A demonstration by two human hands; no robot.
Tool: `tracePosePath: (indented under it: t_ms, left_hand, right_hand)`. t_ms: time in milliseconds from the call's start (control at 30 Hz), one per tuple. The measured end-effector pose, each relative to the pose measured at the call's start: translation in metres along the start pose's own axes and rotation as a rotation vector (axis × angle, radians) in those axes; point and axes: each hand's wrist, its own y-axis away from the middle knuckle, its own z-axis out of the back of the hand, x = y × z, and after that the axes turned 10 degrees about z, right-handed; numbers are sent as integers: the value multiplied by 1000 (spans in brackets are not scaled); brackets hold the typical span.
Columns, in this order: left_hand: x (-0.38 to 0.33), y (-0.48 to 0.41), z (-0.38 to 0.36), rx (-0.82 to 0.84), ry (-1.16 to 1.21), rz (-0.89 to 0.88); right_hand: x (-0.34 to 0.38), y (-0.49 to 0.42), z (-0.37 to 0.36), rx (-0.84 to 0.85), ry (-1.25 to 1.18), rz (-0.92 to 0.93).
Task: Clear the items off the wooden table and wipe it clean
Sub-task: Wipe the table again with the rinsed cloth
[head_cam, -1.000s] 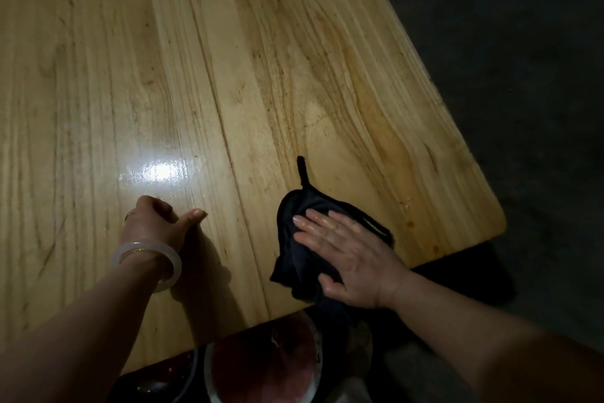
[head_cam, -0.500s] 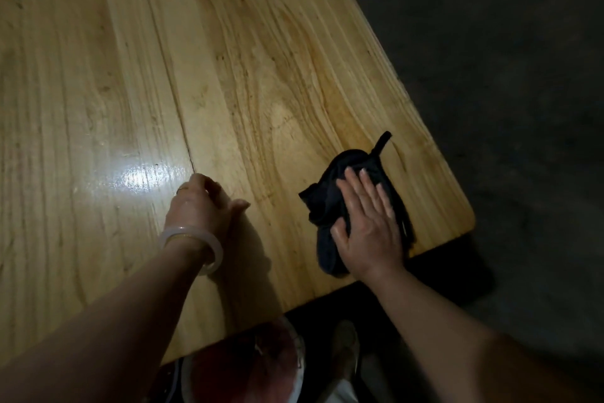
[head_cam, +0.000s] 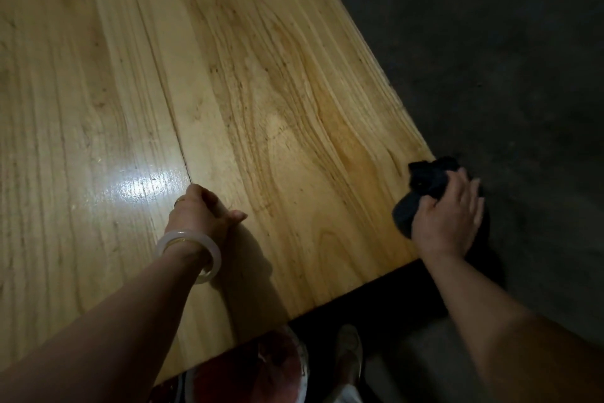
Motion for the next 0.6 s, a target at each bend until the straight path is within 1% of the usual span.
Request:
tracePosePath:
  t_ms: [33, 67, 100, 133, 167, 267, 400, 500, 600]
  left_hand:
    - [0, 0, -1, 0, 0, 2]
    - [0, -1, -1, 0, 1, 5]
    - [0, -2, -1, 3, 0, 8]
    - [0, -3, -2, 9, -3, 9]
    - [0, -4, -2, 15, -6, 11]
    - [-1, -5, -2, 27, -7, 20]
    - [-2, -4, -1, 28, -30, 20]
    - [-2, -5, 0, 42, -29, 12]
    - [-1, -5, 1, 58, -15, 7]
  right_hand:
    - [8, -1, 1, -3, -26, -139]
    - [16, 0, 0, -4, -32, -227]
    - [24, 6, -1, 4, -9, -255]
    - [32, 15, -3, 20, 36, -228]
    - [40, 26, -6, 47, 79, -163]
    - [67, 62, -11, 204, 129, 45]
    - [103, 88, -19, 309, 137, 316]
    - [111, 89, -23, 369, 149, 556]
    - [99, 67, -23, 454, 102, 858]
